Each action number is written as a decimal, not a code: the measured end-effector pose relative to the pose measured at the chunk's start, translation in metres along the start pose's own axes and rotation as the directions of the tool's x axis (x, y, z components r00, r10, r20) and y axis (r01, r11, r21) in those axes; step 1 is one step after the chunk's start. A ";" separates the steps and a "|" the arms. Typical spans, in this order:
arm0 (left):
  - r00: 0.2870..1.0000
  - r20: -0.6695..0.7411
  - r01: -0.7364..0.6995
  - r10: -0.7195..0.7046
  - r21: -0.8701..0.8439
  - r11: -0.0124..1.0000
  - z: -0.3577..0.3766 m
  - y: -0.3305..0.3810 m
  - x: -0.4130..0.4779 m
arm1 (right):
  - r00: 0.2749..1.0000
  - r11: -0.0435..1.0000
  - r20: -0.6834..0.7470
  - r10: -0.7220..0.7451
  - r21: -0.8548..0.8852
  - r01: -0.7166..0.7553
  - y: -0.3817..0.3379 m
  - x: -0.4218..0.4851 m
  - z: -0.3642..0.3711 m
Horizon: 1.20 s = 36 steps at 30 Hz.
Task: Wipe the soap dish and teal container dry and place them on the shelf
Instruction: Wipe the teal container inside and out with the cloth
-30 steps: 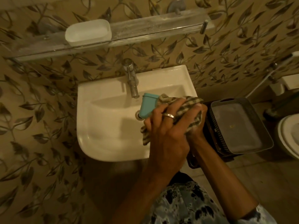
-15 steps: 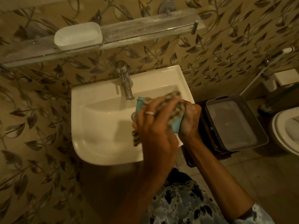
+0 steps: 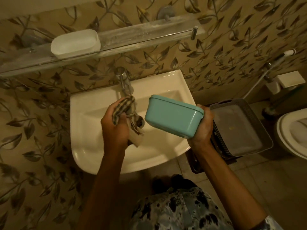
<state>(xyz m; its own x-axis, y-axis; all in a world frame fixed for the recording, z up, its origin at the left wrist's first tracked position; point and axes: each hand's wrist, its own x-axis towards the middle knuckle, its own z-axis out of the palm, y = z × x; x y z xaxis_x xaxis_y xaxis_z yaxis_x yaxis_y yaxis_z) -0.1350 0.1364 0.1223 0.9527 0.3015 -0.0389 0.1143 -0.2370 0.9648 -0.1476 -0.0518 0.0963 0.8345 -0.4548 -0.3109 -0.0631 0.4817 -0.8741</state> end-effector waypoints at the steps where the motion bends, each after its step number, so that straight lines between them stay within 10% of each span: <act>1: 0.993 -0.013 0.119 -0.121 -0.067 0.991 -0.003 -0.007 0.002 | 1.000 0.999 -0.009 0.016 0.037 -0.016 0.000 0.002 -0.002; 7: 0.727 0.287 0.665 -0.624 -0.523 0.534 0.017 -0.027 -0.025 | 0.974 0.949 0.144 0.172 0.241 -0.204 0.002 0.004 0.000; 13: 0.577 0.540 0.784 -0.613 -0.576 0.230 0.032 -0.019 -0.043 | 0.961 0.995 0.276 0.034 0.076 -0.057 0.017 -0.004 0.009; 23: 0.860 0.225 0.493 -0.458 -0.601 0.629 0.011 -0.018 -0.011 | 0.808 0.917 0.588 -0.031 -0.305 0.257 0.022 0.023 -0.010; 36: 0.957 0.290 0.093 -0.017 -0.251 0.963 0.016 0.012 -0.020 | 0.982 0.992 0.152 0.112 0.041 -0.119 0.022 0.019 0.016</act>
<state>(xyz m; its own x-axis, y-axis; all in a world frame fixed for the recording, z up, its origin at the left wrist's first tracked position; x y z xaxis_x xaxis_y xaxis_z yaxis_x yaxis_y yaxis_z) -0.1484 0.1130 0.1303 0.9913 0.0250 -0.1290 0.1282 0.0321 0.9912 -0.1242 -0.0379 0.0765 0.8959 -0.2786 -0.3461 -0.1398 0.5627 -0.8147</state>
